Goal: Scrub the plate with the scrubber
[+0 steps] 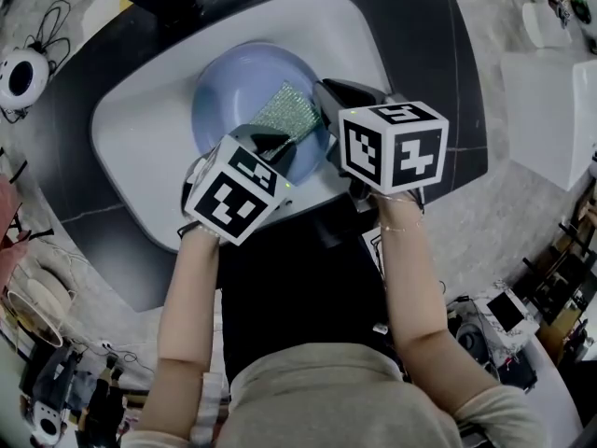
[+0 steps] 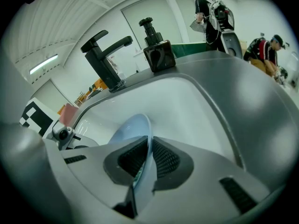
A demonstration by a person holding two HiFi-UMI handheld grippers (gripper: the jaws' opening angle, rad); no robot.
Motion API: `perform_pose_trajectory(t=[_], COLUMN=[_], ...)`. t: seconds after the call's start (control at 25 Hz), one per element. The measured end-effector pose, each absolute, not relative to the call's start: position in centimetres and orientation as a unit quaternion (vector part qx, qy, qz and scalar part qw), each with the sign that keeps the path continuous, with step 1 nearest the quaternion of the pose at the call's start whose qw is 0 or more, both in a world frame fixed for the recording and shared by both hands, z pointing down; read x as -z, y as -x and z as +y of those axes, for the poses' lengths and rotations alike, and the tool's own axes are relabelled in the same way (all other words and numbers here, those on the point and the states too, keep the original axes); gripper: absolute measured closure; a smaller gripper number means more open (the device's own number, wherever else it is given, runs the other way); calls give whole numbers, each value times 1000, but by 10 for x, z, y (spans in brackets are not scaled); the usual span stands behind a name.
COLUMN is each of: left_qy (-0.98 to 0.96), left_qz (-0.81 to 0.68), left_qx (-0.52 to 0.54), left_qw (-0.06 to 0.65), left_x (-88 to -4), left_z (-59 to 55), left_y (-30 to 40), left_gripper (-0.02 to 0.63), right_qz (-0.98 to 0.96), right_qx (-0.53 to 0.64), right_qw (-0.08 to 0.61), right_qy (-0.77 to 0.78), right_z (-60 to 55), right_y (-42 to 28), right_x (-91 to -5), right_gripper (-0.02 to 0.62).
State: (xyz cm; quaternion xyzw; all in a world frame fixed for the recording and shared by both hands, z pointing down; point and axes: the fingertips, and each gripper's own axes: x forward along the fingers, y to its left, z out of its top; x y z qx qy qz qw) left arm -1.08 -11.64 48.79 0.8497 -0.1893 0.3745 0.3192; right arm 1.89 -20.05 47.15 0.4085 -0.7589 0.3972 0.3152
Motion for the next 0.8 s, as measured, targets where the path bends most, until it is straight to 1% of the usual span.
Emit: perform_pose_trajectory(t=[0.16,0.36,0.56,0.8], left_qy=[-849,-843,-826,-816], left_qz=[-217,-253,-290,-289], left_qx=[-364,-337,-345,-364], left_qw=[315,334,338,344], left_x=[-490,-495,-506,-517], left_z=[-137,-158,-168,-153], left_y=[15,25,43,63], left_gripper=[558,558,558,558], right_qz=[-758,-755,-752,-748], right_qx=[-400,-402,-413,-413], right_qw=[314,315,312,318], right_qy=[-408,-410,-409,-412], right_z=[-199,-198,-196,-196], right_y=[-19,-20,-22,-24], right_x=[-472,-474,-478,-483], right_gripper=[551,551,551,551])
